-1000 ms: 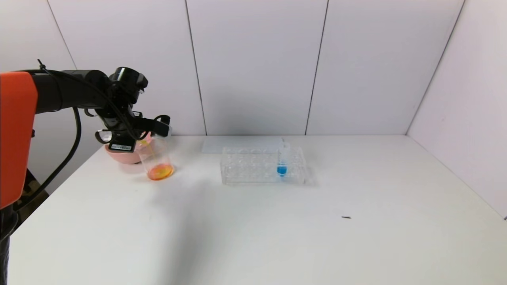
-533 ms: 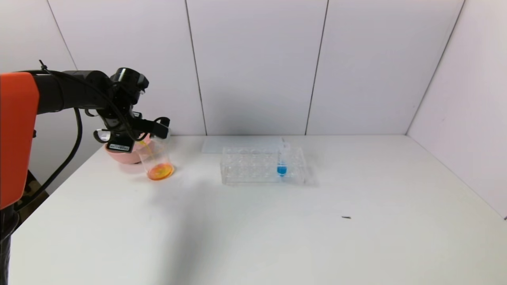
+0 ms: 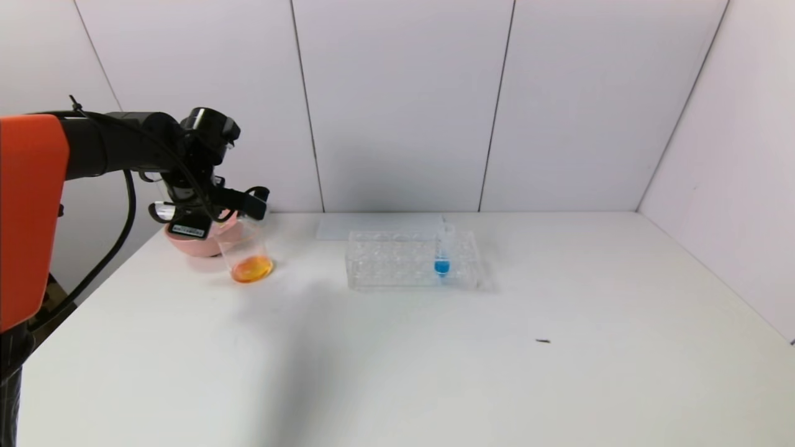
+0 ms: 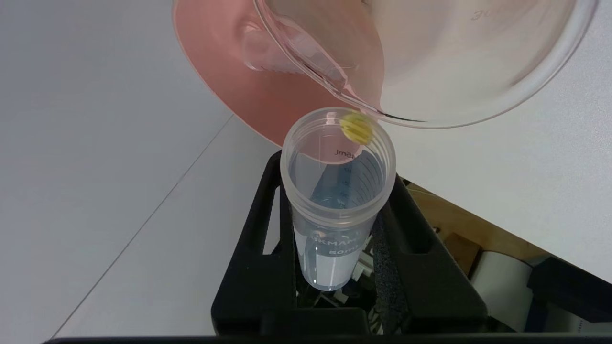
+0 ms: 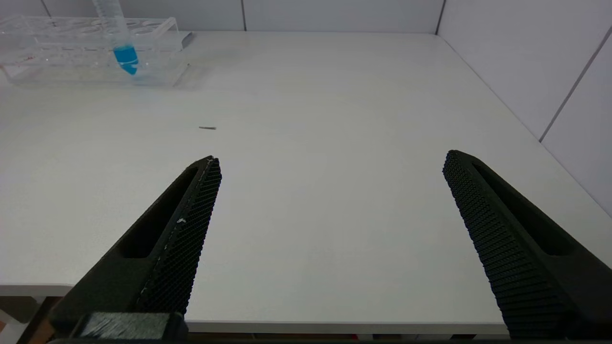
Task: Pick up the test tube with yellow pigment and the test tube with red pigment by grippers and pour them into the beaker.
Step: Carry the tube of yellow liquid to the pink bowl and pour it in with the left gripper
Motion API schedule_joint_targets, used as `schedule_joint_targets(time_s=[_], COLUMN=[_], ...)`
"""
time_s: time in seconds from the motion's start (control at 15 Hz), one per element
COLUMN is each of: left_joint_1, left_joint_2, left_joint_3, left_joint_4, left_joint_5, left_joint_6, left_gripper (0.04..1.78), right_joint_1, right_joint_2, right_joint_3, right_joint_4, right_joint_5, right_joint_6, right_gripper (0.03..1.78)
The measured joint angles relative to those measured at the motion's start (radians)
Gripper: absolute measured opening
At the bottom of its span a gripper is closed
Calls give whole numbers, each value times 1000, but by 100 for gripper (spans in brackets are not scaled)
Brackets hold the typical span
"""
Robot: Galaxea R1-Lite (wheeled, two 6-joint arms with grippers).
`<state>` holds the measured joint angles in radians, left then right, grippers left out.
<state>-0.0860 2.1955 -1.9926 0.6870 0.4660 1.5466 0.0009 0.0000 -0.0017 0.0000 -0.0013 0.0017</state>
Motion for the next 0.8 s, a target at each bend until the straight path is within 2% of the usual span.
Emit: schedule_joint_targets(time_s=[0.8], left_joint_1=[-11], left_joint_2=[-1], left_joint_3=[0], left_joint_4=[-3], left_joint_5=[7], left_joint_6=[8], left_gripper=[47], right_joint_1=[0], right_joint_2=[0], right_joint_3=[0], right_joint_4=[0], right_joint_5=[0], right_joint_6=[0], right_gripper=[170])
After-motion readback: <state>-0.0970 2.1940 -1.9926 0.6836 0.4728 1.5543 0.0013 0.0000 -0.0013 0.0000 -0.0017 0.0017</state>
